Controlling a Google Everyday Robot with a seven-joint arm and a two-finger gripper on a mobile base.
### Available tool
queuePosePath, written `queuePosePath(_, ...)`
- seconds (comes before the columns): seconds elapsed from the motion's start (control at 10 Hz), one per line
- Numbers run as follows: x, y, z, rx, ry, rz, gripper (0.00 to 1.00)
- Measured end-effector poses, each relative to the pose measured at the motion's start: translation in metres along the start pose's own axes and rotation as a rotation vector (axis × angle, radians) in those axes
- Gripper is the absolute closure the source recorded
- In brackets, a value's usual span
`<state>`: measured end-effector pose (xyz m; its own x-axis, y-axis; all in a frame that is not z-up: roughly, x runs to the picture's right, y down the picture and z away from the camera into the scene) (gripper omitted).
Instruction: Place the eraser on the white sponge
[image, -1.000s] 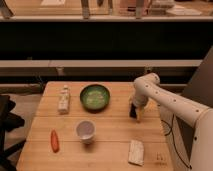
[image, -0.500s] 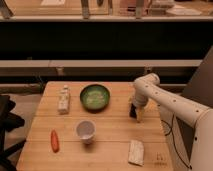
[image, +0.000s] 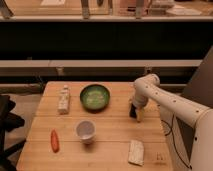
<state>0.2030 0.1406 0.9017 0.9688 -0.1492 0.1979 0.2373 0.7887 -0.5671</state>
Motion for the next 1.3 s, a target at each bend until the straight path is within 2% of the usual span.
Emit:
queuePosePath(0.2,0.0003,-0.0008,0.0002,0.003,0.001,-0.003,0.23)
queuePosePath(0.4,0.0004,-0.0007,0.0014,0.004,0.001,-0.005,0.32)
queuePosePath(0.7,0.0003,0.0002,0.0014,0.006,0.001,-0.009,0.33)
queuePosePath(0.8,0.0002,0.0,0.001,0.007,0.002,-0.01,0.37)
queuePosePath(1.3,-0.0027,0.0044,-0.0065,0.014,0.009,-0.036,0.87)
